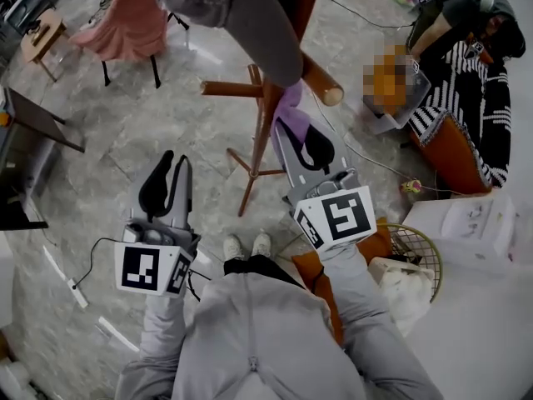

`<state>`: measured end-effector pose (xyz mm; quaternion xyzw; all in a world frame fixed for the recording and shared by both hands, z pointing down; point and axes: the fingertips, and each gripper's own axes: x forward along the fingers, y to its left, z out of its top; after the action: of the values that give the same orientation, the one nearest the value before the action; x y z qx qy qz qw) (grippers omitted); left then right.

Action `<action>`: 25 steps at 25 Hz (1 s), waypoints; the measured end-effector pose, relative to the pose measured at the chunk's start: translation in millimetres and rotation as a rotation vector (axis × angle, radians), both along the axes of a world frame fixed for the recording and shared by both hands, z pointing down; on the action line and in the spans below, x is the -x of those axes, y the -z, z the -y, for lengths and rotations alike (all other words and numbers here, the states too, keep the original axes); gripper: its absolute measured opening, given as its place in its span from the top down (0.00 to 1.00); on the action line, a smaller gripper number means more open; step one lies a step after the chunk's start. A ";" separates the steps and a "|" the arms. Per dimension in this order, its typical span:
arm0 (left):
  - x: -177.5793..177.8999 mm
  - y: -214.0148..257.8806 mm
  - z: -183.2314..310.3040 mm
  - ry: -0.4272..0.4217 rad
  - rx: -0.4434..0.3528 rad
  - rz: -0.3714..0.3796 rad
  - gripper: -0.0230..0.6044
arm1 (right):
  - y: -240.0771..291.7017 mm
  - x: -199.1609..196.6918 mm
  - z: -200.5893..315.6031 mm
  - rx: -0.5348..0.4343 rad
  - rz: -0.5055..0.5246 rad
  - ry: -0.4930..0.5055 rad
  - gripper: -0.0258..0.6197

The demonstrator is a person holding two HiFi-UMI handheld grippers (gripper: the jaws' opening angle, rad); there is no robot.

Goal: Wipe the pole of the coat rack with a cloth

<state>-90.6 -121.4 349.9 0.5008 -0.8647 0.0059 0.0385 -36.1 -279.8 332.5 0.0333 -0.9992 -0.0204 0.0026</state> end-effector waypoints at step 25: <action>-3.5 -27.0 22.9 -0.020 0.059 -0.048 0.82 | -130.6 19.0 25.5 0.176 -0.158 0.025 0.84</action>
<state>-87.1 -144.3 376.8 0.5080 -0.8580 0.0196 0.0740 -55.1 -305.4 463.1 0.0186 -0.9942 0.0646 0.0841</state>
